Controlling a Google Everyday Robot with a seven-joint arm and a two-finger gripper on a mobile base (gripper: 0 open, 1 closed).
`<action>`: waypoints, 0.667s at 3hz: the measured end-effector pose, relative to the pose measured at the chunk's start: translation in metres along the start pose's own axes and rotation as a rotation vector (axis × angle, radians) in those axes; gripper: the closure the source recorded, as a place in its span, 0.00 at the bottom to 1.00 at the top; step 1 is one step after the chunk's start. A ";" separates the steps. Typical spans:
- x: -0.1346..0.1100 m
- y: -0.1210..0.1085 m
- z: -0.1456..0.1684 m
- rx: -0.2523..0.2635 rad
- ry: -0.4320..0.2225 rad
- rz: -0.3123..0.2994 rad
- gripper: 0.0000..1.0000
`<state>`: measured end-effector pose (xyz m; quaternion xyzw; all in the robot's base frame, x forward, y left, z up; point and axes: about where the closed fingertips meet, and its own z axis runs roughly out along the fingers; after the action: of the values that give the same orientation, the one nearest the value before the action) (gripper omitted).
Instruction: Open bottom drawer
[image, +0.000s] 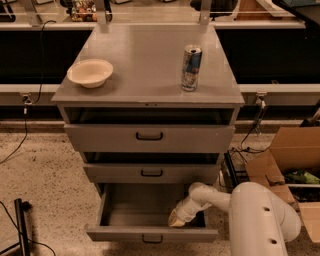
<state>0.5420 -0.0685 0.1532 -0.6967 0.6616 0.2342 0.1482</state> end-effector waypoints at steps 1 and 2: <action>-0.002 0.019 -0.004 -0.025 -0.007 0.000 1.00; -0.009 0.038 -0.010 -0.050 -0.026 -0.008 1.00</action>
Offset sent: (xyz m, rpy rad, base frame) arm -0.0937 -0.0045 0.0588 0.0976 0.0888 0.0864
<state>0.5054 -0.0697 0.1704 -0.6996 0.6508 0.2594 0.1402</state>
